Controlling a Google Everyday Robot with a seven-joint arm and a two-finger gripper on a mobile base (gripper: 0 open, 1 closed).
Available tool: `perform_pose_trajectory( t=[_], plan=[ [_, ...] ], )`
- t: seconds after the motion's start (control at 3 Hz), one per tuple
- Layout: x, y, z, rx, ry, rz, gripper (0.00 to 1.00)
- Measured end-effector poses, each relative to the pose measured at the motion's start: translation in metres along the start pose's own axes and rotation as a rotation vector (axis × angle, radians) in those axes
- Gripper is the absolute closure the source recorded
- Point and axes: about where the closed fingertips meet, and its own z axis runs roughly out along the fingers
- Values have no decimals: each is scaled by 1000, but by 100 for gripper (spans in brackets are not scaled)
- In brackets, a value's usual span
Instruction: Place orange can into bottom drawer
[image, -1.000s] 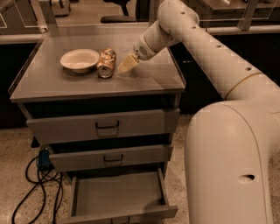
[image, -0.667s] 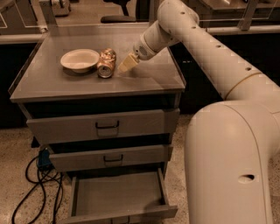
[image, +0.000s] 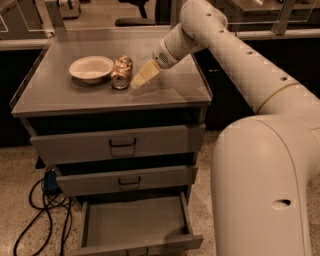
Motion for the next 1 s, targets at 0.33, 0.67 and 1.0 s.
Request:
perform_pose_trajectory(
  t=[0.33,0.67,1.0],
  plan=[
    [0,0,0,0,0,0,0],
    [1,2,0,-38,-11,-13,0],
    [-4,1,11,-89,-16,-69,0]
  ],
)
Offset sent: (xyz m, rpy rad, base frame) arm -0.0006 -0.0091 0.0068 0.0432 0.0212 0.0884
